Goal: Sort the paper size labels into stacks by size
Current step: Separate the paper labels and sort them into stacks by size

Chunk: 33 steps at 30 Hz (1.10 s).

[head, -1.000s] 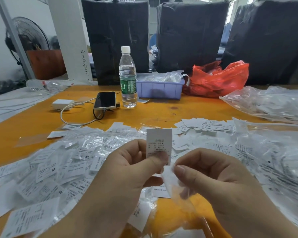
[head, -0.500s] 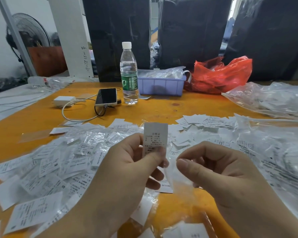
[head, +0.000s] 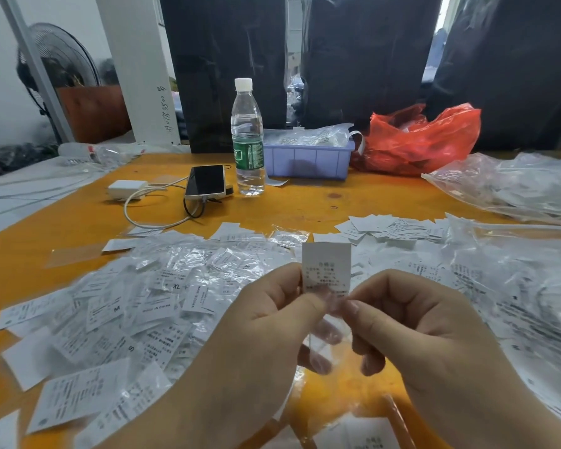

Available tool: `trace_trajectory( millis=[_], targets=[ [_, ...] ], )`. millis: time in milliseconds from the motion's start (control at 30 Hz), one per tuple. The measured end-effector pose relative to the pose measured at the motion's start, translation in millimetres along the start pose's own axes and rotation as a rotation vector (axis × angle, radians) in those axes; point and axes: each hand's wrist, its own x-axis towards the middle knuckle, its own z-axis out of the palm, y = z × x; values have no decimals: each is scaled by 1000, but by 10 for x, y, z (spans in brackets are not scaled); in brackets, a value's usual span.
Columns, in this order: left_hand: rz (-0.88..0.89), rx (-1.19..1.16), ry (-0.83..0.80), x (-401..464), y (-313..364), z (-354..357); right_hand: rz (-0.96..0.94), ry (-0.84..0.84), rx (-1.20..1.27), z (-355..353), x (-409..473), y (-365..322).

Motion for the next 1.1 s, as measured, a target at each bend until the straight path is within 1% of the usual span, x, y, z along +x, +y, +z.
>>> trace_trajectory(
  millis=[133, 300, 467, 600, 700, 800, 867, 967, 1100],
  targets=[
    [29, 74, -13, -10, -16, 5, 1, 39, -11, 1, 7, -3],
    [88, 262, -28, -25, -30, 32, 9, 58, 6, -19, 14, -5],
    [82, 261, 2, -22, -20, -4, 8, 37, 33, -18, 8, -3],
    [76, 299, -45, -9, -41, -6, -45, 14, 45, -34, 8, -38],
    [74, 271, -47, -3, -64, -12, -83, 104, 20, -68, 16, -46],
    [66, 256, 2, 10, -88, -49, -95, 180, 80, -110, 30, -76],
    [68, 251, 11, 11, -86, -63, -93, 190, 125, -119, 31, -92],
    [68, 238, -3, 0, -76, -59, -39, 117, 201, -98, 27, -106],
    [73, 248, -11, 9, -71, -54, 99, 11, 291, -63, 45, -104]
  ],
)
